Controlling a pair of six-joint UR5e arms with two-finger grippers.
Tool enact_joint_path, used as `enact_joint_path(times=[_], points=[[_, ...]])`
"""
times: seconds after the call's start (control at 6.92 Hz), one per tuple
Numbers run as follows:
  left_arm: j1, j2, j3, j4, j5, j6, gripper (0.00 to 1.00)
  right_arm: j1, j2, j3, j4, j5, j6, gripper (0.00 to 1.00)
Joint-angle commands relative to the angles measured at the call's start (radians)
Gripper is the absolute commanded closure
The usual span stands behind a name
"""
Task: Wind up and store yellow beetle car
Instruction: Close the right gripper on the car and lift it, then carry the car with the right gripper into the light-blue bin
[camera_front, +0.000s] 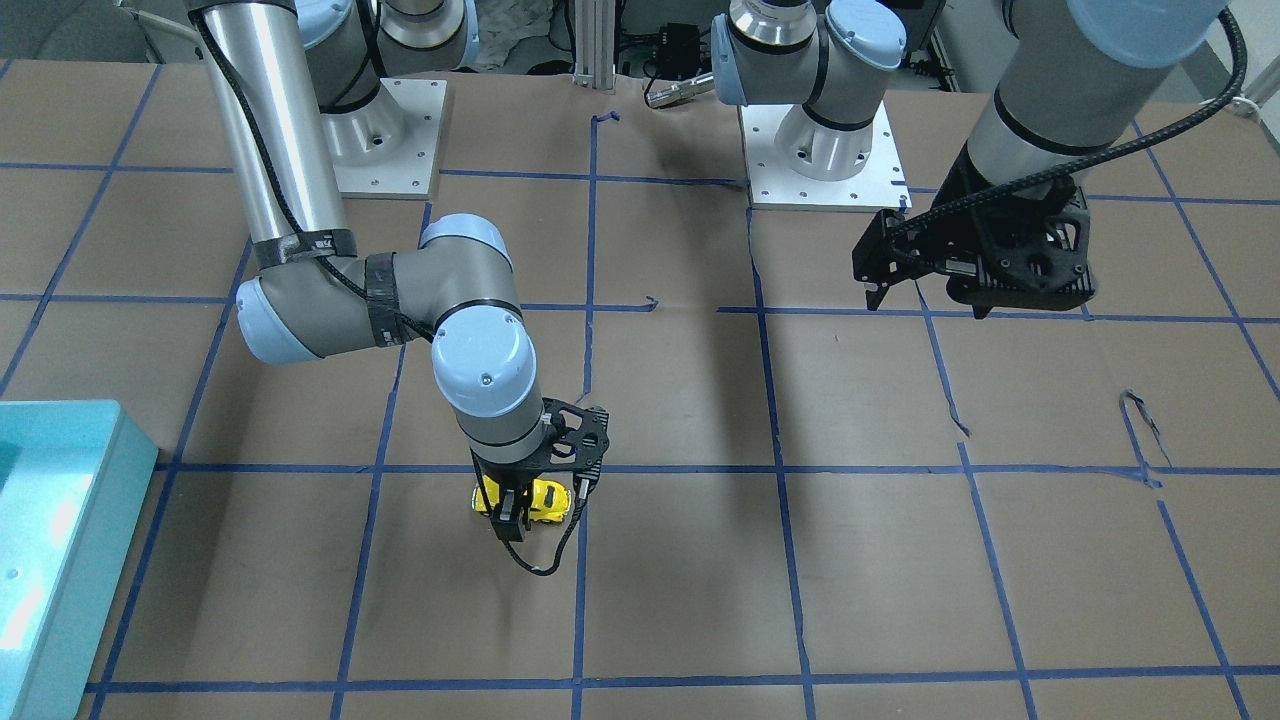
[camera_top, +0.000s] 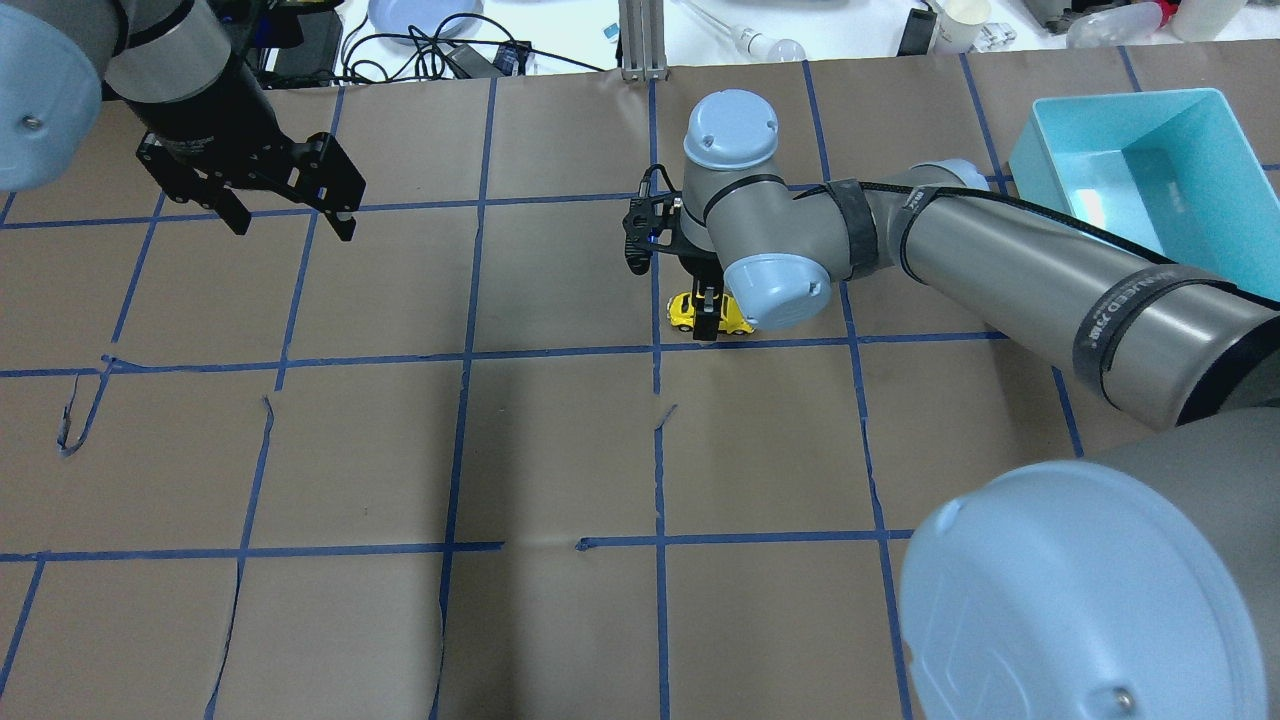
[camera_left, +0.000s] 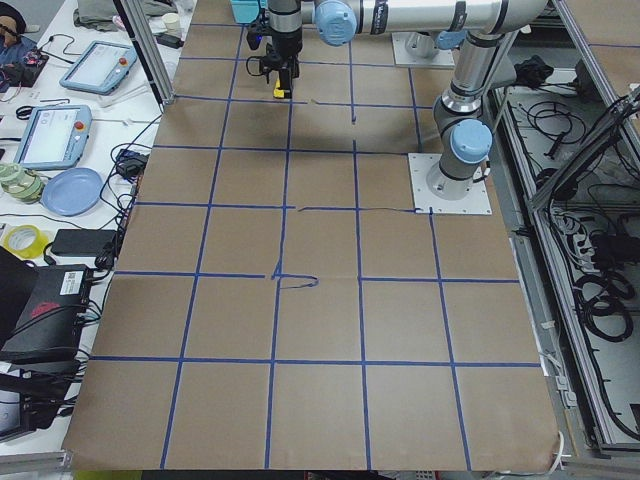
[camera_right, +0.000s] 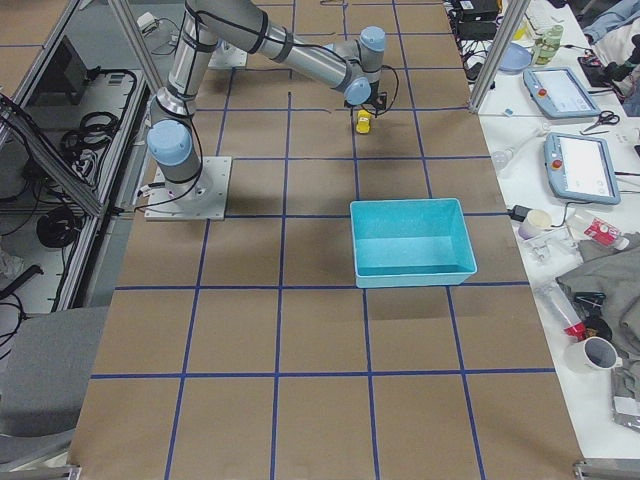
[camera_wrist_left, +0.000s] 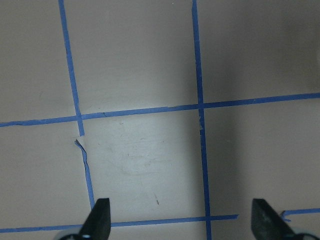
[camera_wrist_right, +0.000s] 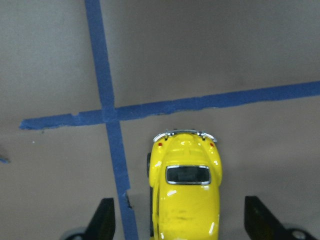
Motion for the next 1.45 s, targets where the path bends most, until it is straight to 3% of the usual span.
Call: enact_joint_path(times=[0.0,0.14,0.58,0.72,1.01,1.3], points=[[0.0,0.001,-0.004,0.0,0.001,0.001,0.0,-0.001,0.0,0.0,0.006,-0.002,0.0,0.64],[0.0,0.001,-0.004,0.0,0.001,0.002,0.0,-0.001,-0.003,-0.009,0.008,-0.001,-0.005,0.87],[0.0,-0.001,-0.004,0.001,0.001,0.002,0.0,-0.028,-0.058,-0.03,0.022,0.001,-0.008,0.97],[0.0,0.001,-0.004,0.001,0.003,0.002,0.0,-0.082,-0.109,-0.043,0.128,-0.001,-0.093,0.98],[0.0,0.001,-0.004,0.001,0.004,0.002,0.0,-0.239,-0.21,-0.043,0.231,-0.041,-0.437,1.0],[0.002,0.001,-0.004,0.0,0.004,0.002,0.0,-0.443,-0.272,-0.044,0.308,-0.048,-0.897,1.0]])
